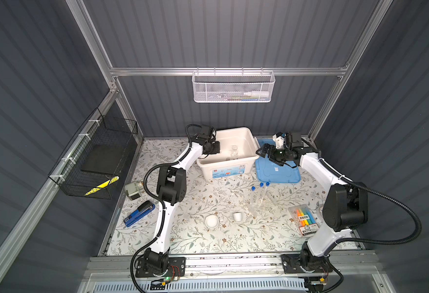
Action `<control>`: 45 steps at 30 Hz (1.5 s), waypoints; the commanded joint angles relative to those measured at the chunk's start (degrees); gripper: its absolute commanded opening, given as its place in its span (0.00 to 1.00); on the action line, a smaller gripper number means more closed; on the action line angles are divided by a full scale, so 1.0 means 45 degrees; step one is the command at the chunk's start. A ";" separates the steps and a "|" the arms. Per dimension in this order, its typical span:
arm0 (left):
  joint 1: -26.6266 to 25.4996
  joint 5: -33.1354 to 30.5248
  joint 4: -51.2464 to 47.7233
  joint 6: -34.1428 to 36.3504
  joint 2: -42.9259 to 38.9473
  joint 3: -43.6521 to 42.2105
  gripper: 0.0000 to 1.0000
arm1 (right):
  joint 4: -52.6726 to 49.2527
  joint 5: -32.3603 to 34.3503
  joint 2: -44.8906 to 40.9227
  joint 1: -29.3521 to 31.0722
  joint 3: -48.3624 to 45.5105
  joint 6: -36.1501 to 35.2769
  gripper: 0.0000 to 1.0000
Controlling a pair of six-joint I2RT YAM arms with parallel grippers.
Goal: Organize the chemistry lab equipment
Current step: 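Carry the glass funnel with the left gripper over the white box, then lower the funnel into the white box and open the left gripper, then raise the left gripper and move it over the white round dish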
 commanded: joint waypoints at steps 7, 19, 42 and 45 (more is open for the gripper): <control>-0.0064 -0.0282 -0.0545 0.0650 0.0112 -0.0612 0.07 | -0.0035 0.0197 -0.0440 -0.0033 -0.0242 0.0143 0.99; -0.0063 -0.0398 -0.0642 0.0814 0.0158 -0.0557 0.24 | 0.0180 0.0448 -0.0838 -0.0033 -0.0830 0.0451 0.99; -0.0083 -0.0238 0.0048 0.0663 -0.1834 -0.0966 0.88 | 0.0917 0.0547 -0.1455 -0.0032 -0.1448 0.0630 0.99; -0.0094 -0.0263 0.0376 0.0701 -0.2266 -0.1295 0.99 | 0.0921 0.0570 -0.1608 -0.0032 -0.1592 0.0623 0.99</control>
